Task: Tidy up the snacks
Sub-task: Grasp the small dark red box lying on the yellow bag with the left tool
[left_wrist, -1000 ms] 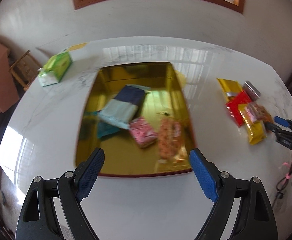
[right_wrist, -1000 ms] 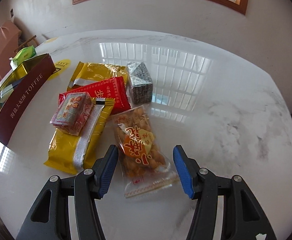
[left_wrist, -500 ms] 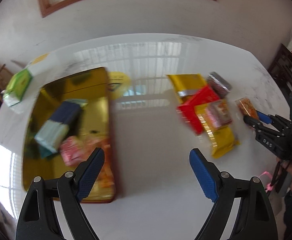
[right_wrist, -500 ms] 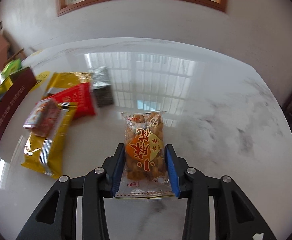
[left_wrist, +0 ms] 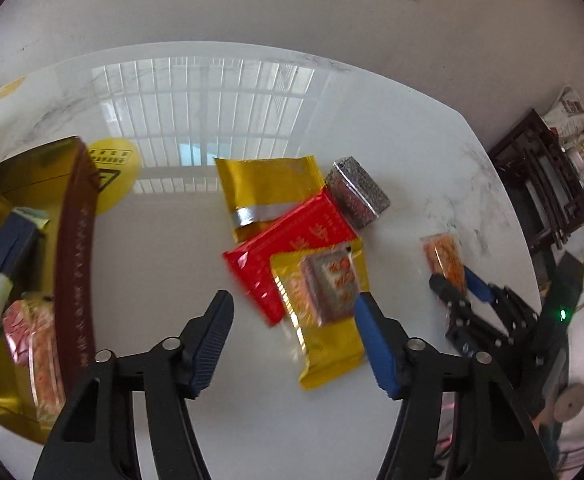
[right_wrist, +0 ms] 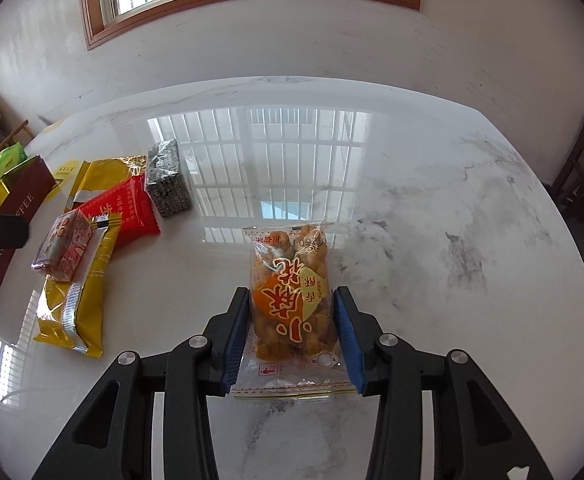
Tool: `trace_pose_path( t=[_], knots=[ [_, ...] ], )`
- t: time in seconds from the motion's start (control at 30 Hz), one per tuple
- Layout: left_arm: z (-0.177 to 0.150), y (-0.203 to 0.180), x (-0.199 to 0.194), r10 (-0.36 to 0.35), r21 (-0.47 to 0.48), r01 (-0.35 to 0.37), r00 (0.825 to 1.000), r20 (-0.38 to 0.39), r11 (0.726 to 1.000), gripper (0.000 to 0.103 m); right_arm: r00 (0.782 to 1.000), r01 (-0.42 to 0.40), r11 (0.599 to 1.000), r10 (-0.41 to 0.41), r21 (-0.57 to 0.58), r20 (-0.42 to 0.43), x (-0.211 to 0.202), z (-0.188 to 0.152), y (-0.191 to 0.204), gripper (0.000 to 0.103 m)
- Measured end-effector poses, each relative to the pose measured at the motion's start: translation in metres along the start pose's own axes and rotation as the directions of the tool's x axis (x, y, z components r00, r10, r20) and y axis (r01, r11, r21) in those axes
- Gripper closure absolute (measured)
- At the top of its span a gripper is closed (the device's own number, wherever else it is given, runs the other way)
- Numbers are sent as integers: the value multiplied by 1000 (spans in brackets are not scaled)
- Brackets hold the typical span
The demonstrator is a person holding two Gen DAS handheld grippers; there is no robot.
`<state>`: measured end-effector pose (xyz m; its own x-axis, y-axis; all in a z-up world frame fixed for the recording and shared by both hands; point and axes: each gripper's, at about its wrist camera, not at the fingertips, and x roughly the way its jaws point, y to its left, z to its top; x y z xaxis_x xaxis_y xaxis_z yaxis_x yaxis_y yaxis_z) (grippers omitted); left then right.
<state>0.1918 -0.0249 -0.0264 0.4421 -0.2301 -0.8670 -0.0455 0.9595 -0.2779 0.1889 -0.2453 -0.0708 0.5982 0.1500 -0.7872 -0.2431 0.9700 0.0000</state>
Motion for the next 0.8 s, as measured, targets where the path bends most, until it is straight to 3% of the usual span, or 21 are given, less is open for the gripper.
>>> trace_pose_path(
  t=[0.17,0.3,0.63,0.8],
  knots=[
    [7,-8,13,-26,-8,26,1000,-14,1000,44,1000,-1,1000,1,-1,-1,1,1,0,62],
    [10,-11,24,-7,-14,7,999,-38,1000,45,1000,-2,1000,2,0,0,1,1,0,62],
    [14,-15,36,-22,-3,22,998,-56,1000,67,1000,-3,1000,3,1,-1,1,1,0,62],
    [13,-15,37,-29,-3,29,998,-62,1000,69,1000,-3,1000,3,1,-1,1,1,0,62]
  ],
)
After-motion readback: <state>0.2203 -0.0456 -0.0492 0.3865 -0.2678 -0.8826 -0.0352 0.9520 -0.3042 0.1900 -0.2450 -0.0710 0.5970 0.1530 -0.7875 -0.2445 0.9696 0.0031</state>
